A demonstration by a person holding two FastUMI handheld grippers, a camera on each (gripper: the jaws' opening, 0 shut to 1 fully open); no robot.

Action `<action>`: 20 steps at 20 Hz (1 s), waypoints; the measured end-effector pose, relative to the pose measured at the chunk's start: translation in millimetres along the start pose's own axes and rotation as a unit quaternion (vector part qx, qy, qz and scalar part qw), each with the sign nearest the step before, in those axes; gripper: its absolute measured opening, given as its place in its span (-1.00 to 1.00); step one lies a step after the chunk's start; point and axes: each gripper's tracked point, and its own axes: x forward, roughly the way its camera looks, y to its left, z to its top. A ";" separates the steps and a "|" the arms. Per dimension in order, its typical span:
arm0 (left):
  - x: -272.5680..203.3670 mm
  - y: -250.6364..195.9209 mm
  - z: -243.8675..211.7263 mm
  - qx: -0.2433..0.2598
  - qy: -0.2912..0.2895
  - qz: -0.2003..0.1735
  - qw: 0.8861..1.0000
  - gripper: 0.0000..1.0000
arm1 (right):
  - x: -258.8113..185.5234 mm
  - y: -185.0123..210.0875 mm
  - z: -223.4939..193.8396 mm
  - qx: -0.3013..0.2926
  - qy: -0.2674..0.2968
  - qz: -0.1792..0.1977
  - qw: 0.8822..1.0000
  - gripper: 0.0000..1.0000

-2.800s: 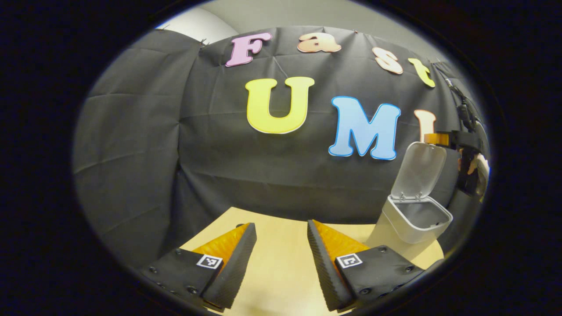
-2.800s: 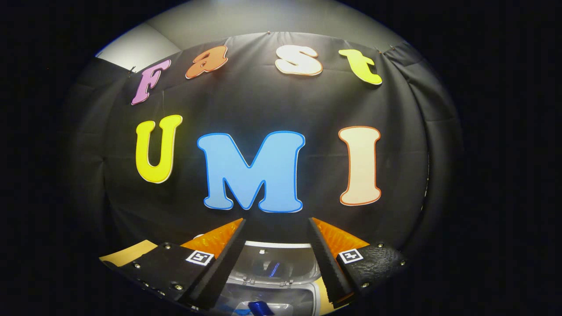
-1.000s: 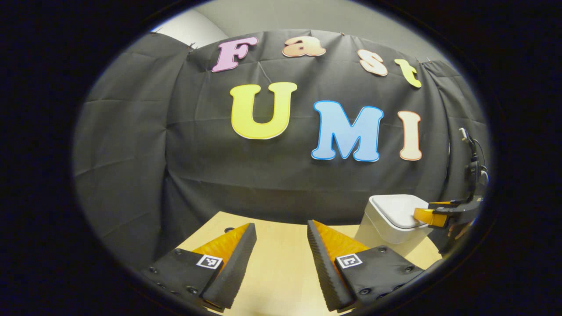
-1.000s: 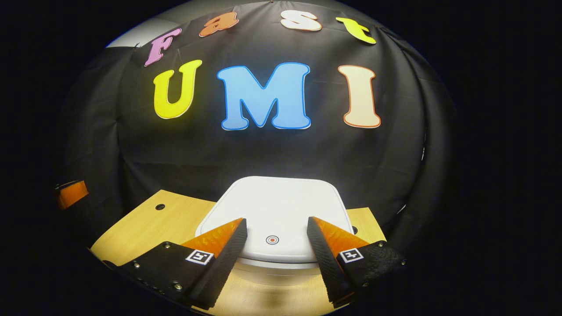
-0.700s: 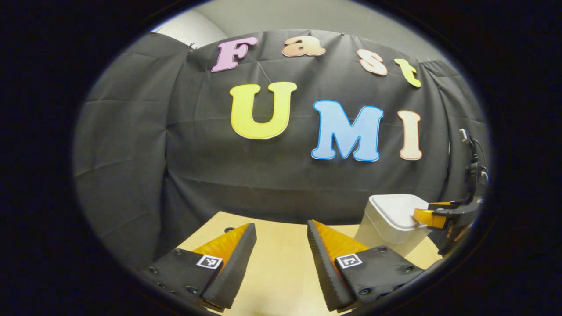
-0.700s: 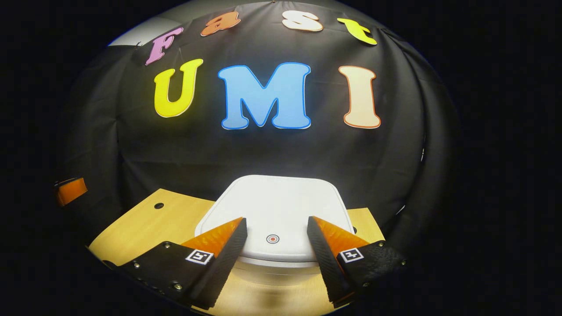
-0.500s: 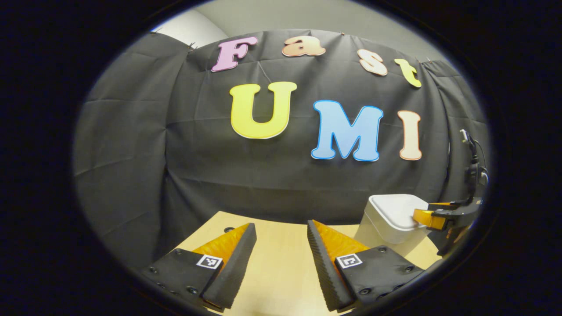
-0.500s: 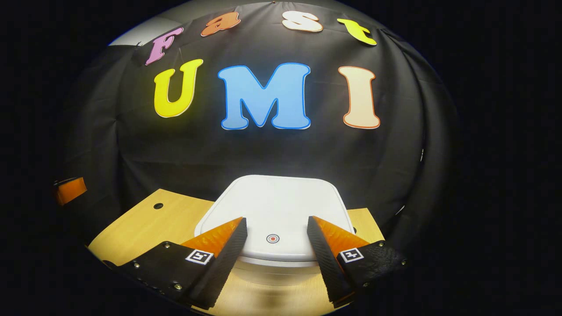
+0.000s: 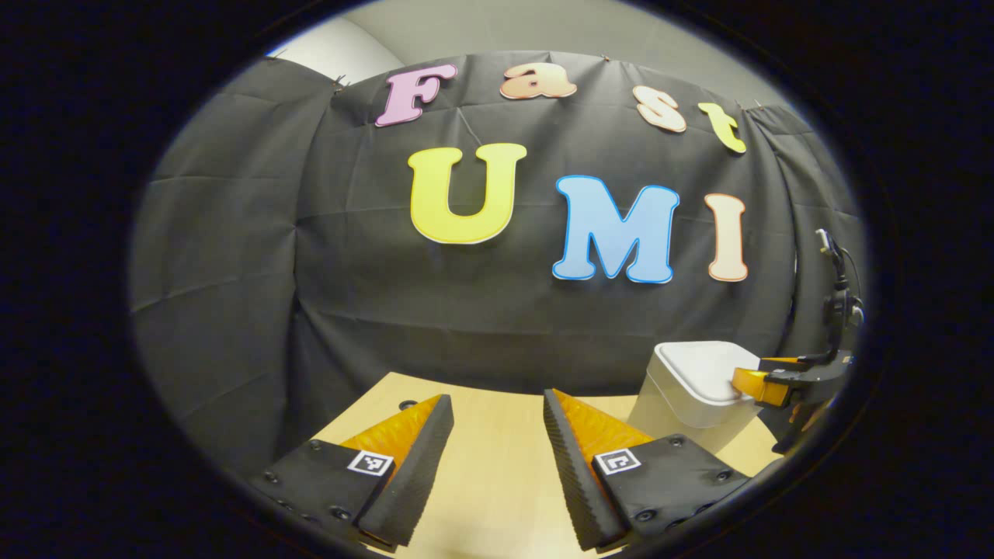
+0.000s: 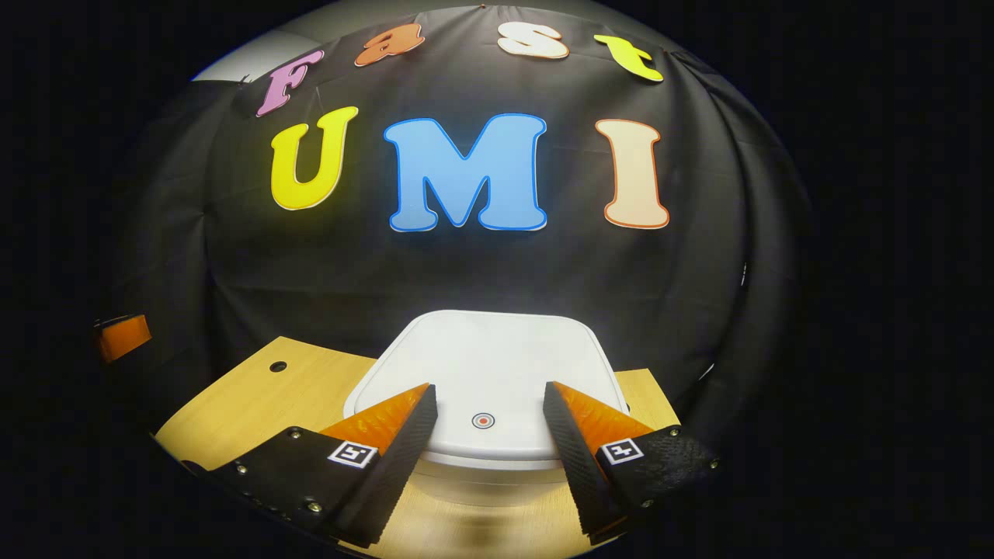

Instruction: Press the lid of the desktop garbage bin to open it, pick up the crumpled paper on the desktop and throw it into the bin, then pick up the pop can on the desktop and drop it into the bin, and finally close the garbage bin lid.

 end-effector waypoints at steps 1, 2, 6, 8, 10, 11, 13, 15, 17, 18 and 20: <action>0.0 -0.8 -0.9 0.000 0.000 0.000 1.000 0.53 | 0.0 -0.3 0.2 0.000 -0.001 0.000 1.000 0.78; -0.8 0.2 -0.8 -0.001 0.000 0.000 1.000 0.53 | 0.3 0.1 0.4 -0.001 -0.001 -0.001 1.000 0.78; -0.8 -1.3 -2.1 -0.001 0.002 0.000 1.000 0.53 | -0.3 0.3 -0.8 0.000 -0.004 -0.003 1.000 0.78; -1.0 -1.3 -2.3 -0.001 0.002 0.000 1.000 0.53 | -0.7 -0.1 -1.4 0.001 -0.009 -0.006 1.000 0.78; 0.1 -1.9 -3.2 -0.003 0.002 0.000 1.000 0.53 | -0.6 0.2 -2.0 0.000 -0.015 -0.010 1.000 0.78; -0.4 -1.7 -2.8 -0.003 0.002 0.000 1.000 0.53 | -1.1 0.6 -2.4 -0.002 -0.017 -0.012 1.000 0.78; -2.0 -1.4 -4.5 -0.003 0.002 0.000 1.000 0.53 | -1.9 0.7 -2.0 -0.001 -0.023 -0.015 1.000 0.78; -2.0 -2.6 -4.5 -0.003 0.002 -0.001 1.000 0.53 | -1.6 0.6 -3.0 -0.002 -0.033 -0.018 0.999 0.79; -2.6 -2.6 -5.0 -0.003 0.002 -0.001 1.000 0.53 | -2.0 0.3 -3.6 -0.002 -0.040 -0.024 0.999 0.80; -3.0 -1.7 -5.1 -0.003 0.003 -0.001 1.000 0.53 | -2.5 0.8 -4.6 -0.001 -0.040 -0.027 0.999 0.80; -3.0 -2.6 -5.2 -0.002 0.002 -0.001 1.000 0.53 | -3.3 1.6 -5.1 0.000 -0.043 -0.029 0.999 0.80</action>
